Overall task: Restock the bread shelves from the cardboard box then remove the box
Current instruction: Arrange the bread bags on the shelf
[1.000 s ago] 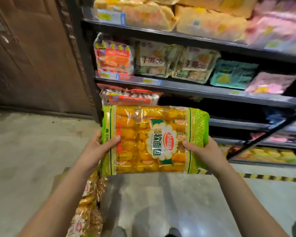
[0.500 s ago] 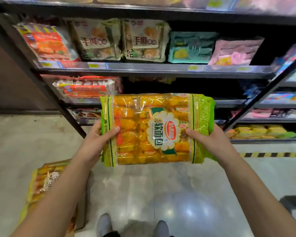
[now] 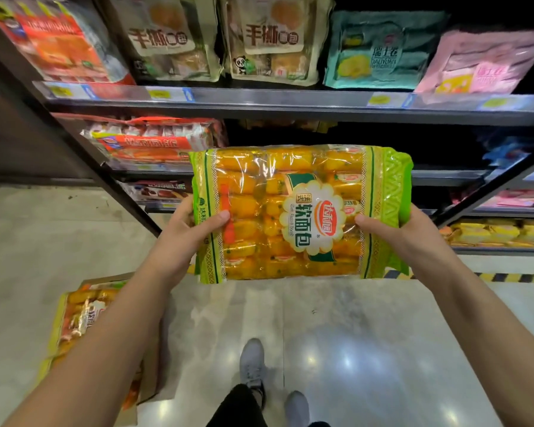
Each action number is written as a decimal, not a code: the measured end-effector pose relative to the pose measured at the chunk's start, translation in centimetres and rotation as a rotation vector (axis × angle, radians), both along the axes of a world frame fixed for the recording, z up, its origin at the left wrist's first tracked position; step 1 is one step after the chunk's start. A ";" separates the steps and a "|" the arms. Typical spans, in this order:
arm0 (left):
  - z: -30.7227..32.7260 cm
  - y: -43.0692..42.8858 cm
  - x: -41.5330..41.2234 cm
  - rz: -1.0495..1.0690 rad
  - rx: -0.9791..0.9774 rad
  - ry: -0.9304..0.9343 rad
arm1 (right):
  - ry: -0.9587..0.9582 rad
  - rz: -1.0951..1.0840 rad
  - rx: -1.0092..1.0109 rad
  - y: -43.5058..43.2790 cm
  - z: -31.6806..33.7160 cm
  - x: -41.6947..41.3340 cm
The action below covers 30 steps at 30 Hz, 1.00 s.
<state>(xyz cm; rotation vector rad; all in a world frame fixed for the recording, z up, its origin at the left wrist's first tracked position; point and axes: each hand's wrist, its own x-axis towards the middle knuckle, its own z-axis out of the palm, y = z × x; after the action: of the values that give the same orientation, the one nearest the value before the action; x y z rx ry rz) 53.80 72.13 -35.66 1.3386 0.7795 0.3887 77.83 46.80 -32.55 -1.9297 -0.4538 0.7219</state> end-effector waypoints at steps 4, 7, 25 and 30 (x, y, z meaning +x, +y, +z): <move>-1.6 1.5 1.4 -0.007 -0.047 0.033 | 0.002 -0.039 -0.061 1.3 -1.4 0.7; -2.6 2.8 2.3 -0.008 -0.067 0.048 | 0.001 -0.066 -0.090 2.6 -2.5 1.5; -14.9 4.8 9.8 -0.001 0.068 0.110 | 0.036 -0.040 0.112 4.5 -16.8 10.6; -20.3 3.1 10.1 0.031 0.052 0.168 | 0.083 -0.006 0.081 2.9 -21.9 11.5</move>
<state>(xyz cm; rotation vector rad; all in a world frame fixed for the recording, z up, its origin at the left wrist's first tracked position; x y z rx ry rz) 63.89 75.24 -55.98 1.4223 0.9362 0.3255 89.28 49.75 -54.47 -1.8172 -0.4200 0.7658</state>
